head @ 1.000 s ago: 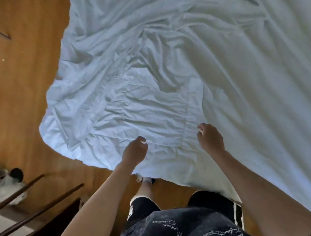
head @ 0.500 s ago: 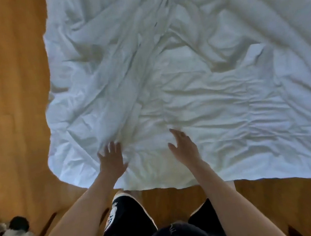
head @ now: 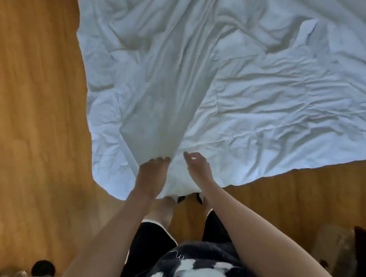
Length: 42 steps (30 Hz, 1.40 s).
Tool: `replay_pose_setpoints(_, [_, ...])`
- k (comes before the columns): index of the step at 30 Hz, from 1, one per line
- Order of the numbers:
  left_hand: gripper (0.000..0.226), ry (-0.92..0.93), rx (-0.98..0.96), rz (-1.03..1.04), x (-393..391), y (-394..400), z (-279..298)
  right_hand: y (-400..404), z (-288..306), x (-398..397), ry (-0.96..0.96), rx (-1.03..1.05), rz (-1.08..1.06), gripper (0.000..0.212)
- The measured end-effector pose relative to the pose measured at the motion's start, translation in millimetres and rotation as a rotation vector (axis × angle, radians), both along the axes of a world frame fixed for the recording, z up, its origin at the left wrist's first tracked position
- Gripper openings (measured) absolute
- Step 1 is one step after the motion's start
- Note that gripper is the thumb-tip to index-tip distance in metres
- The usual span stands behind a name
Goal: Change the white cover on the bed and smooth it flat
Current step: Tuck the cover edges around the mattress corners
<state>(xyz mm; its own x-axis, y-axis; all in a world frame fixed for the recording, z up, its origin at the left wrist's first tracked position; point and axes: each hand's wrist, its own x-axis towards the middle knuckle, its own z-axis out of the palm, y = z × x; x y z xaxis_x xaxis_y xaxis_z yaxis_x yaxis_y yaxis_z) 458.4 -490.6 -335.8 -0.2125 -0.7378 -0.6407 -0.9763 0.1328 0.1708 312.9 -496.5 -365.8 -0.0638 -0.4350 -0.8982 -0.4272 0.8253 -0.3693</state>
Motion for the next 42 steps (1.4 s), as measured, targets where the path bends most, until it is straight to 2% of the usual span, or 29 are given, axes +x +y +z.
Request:
replay_pose_setpoints(4, [0.03, 0.041, 0.007, -0.311, -9.1, 26.8, 51.9, 2.4, 28.2, 35.2, -0.079, -0.006, -0.393, 0.053])
replay_pose_setpoints(5, [0.028, 0.052, 0.051, -0.335, -9.2, 33.9, 61.3, 3.0, 36.1, 40.3, -0.074, -0.037, -0.502, 0.054])
replay_pose_setpoints(6, [0.029, 0.059, 0.017, -0.356, -5.7, 40.6, 65.6, 3.7, 42.0, 44.4, -0.058, -0.076, -0.596, 0.056])
replay_pose_setpoints(8, [0.034, 0.052, 0.036, -0.415, 9.7, 51.7, 68.8, 0.2, 52.9, 52.9, -0.008, -0.151, -0.688, 0.06])
replay_pose_setpoints(10, [0.03, 0.049, 0.003, -0.511, 36.9, 60.1, 73.0, 4.4, 58.0, 71.9, 0.091, -0.189, -0.741, 0.06])
replay_pose_setpoints(12, [0.026, 0.104, 0.031, -0.471, 53.8, 61.6, 74.8, 1.5, 58.3, 79.7, 0.182, -0.194, -0.631, 0.047])
replay_pose_setpoints(14, [0.028, 0.141, 0.039, -0.52, 89.8, 66.3, 78.1, 16.0, 58.6, 102.9, 0.291, -0.183, -0.556, 0.035])
replay_pose_setpoints(18, [0.036, 0.208, 0.047, -0.602, 167.6, 73.7, 86.4, 62.4, 64.0, 152.5, 0.367, -0.151, -0.702, 0.028])
replay_pose_setpoints(23, [0.028, 0.256, 0.031, -0.674, 227.1, 81.4, 120.9, 115.4, 81.7, 211.2, 0.224, -0.175, -0.981, 0.028])
replay_pose_setpoints(26, [0.027, 0.302, -0.066, -0.699, 231.1, 86.3, 127.6, 122.0, 97.5, 232.0, 0.056, -0.244, -1.136, 0.041])
replay_pose_setpoints(28, [0.028, 0.313, -0.148, -0.782, 231.3, 91.0, 128.0, 118.7, 100.2, 238.6, -0.06, -0.309, -1.243, 0.045])
replay_pose_setpoints(29, [0.025, 0.327, -0.174, -0.854, 232.6, 97.2, 129.4, 116.2, 99.1, 239.9, -0.056, -0.339, -1.255, 0.046])
replay_pose_setpoints(31, [0.022, 0.28, -0.219, -1.046, 237.0, 113.9, 130.7, 111.7, 96.2, 238.6, 0.03, -0.36, -1.219, 0.045])
replay_pose_setpoints(34, [0.025, 0.236, -0.177, -1.135, 253.9, 145.0, 127.2, 124.2, 88.3, 238.5, 0.153, -0.338, -1.143, 0.03])
replay_pose_setpoints(37, [0.034, 0.224, -0.089, -1.202, 283.3, 175.0, 118.7, 161.3, 81.1, 256.2, 0.22, -0.298, -1.171, 0.039])
replay_pose_setpoints(40, [0.015, 0.167, -0.007, -1.22, 316.0, 195.7, 116.5, 215.7, 72.2, 289.4, 0.332, -0.234, -1.216, 0.044])
replay_pose_setpoints(42, [0.025, 0.143, 0.031, -1.244, 336.3, 208.0, 109.7, 249.9, 69.4, 314.6, 0.42, -0.149, -1.206, 0.046])
